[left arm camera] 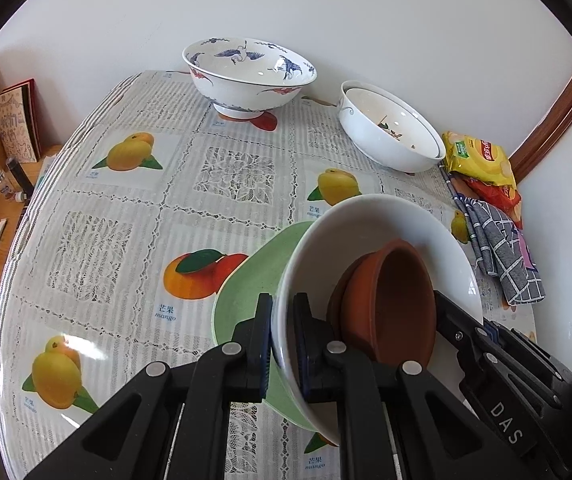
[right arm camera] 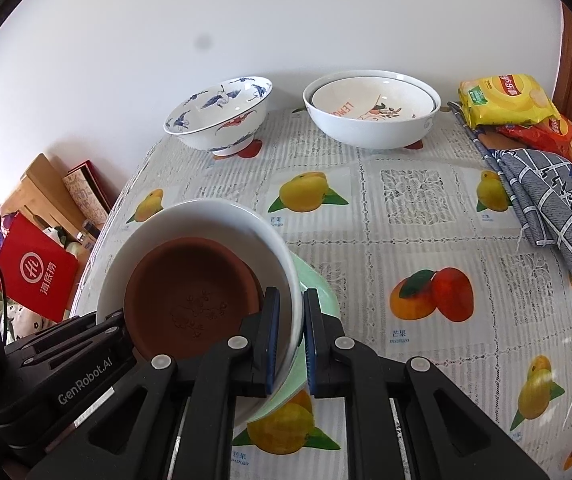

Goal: Organize plates and bowls
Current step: 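Lower the white bowl onto the green plate and open the right gripper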

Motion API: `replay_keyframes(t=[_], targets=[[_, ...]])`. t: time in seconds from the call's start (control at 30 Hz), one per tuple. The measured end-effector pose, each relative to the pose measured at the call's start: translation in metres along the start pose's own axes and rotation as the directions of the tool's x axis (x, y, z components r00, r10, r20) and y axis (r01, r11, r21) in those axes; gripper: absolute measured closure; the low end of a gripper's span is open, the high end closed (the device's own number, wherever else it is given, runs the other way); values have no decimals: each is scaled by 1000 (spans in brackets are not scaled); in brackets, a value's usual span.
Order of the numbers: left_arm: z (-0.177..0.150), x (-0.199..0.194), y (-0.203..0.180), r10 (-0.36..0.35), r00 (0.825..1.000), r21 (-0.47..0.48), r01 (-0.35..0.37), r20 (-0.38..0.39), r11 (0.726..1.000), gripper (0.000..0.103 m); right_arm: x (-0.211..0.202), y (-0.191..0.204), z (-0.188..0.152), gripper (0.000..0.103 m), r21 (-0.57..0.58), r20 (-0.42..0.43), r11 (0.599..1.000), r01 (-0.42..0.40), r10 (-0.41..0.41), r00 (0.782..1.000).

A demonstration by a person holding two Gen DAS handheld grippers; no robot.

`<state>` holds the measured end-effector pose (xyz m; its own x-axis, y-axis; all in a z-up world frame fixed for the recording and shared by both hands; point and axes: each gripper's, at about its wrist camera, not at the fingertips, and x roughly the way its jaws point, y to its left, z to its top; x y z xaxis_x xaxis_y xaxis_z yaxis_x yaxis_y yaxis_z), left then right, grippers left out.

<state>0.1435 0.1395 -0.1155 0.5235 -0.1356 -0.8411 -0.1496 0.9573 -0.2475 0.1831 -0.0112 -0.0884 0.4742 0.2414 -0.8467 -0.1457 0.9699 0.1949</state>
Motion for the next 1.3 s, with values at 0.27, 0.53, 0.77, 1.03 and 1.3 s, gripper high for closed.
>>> replay_keyframes(t=[0.27, 0.53, 0.77, 1.03, 1.3], targets=[[0, 15, 5, 6, 1000, -4, -6, -27, 1000, 92, 15, -1, 0, 92, 0, -21, 1000, -2, 2, 1000], [-4, 33, 7, 16, 998, -9, -16, -65, 1000, 92, 33, -5, -6, 92, 3, -58, 1000, 0, 0, 998], [-3, 40, 9, 17, 998, -4, -17, -68, 1000, 92, 42, -6, -8, 92, -6, -62, 1000, 8, -9, 998], [2, 42, 10, 21, 998, 0, -21, -60, 1000, 92, 47, -5, -4, 91, -20, -52, 1000, 5, -6, 999], [-1, 39, 7, 38, 998, 30, -36, -51, 999, 91, 45, -3, -6, 88, -61, -41, 998, 23, -26, 999]])
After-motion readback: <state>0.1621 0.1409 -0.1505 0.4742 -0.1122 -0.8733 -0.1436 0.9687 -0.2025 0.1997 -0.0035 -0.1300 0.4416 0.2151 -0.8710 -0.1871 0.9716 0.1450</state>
